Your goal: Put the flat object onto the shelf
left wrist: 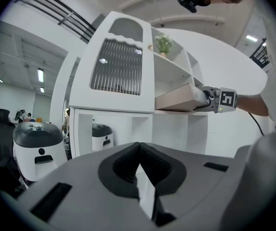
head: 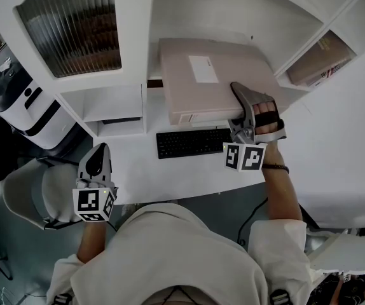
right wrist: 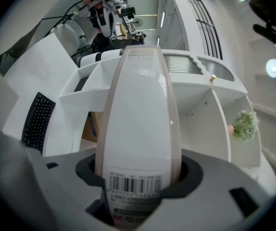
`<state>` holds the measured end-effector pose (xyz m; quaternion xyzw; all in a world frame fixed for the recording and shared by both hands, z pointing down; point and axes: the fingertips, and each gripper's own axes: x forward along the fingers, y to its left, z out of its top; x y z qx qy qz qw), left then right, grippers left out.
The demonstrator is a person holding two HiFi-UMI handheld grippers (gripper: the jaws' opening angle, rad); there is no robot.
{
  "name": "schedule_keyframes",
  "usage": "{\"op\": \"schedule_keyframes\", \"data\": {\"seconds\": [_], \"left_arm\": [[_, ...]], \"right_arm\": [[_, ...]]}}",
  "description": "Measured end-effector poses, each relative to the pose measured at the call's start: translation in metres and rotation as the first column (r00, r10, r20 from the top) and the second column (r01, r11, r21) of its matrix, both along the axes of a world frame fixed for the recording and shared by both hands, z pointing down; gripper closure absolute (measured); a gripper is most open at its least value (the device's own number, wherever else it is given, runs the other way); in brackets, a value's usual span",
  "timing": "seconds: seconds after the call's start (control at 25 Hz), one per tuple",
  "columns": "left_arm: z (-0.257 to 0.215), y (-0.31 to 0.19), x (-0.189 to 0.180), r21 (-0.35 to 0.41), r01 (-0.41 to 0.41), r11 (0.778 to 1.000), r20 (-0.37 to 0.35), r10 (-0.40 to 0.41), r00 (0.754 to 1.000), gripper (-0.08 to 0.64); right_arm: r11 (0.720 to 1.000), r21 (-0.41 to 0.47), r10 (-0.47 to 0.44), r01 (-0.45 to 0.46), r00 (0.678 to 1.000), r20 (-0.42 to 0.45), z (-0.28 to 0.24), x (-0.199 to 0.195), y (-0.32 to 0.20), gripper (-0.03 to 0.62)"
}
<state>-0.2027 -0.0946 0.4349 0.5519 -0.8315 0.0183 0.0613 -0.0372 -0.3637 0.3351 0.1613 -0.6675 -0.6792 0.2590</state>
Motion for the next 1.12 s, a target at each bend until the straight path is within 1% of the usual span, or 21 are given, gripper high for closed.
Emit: {"op": "schedule_keyframes", "data": {"seconds": [0.16,0.32,0.64,1.0,1.12], "left_arm": [[0.003,-0.003,-0.003,-0.01,0.02,1.0,-0.004,-0.02,1.0,0.568],[0.007,-0.005,0.0,-0.02,0.035,0.999,-0.008,-0.035,0.999,0.568],[0.013,-0.016,-0.004,-0.045,0.053,0.998,-0.02,-0.053,0.998,0.568],[0.019,-0.019,-0.006,-0.064,0.078,0.995,-0.026,-0.079,0.996,0.568],[0.02,-0.018,-0.007,-0.064,0.09,0.994,-0.028,-0.092,0.995,0.568]], "right_arm": [[0.999,-0.039,-0.004,0.003,0.999,-0.032,0.013,-0.011,-0.01,0.281],[0.996,-0.091,-0.022,0.016,0.997,-0.071,0.027,-0.014,-0.015,0.244],[0.987,-0.16,-0.052,0.032,0.991,-0.124,0.028,-0.031,-0.03,0.227],[0.961,-0.277,-0.06,0.006,0.981,-0.187,0.03,-0.049,-0.047,0.206],[0.956,-0.294,-0.054,-0.008,0.978,-0.202,0.031,-0.054,-0.052,0.202]]}}
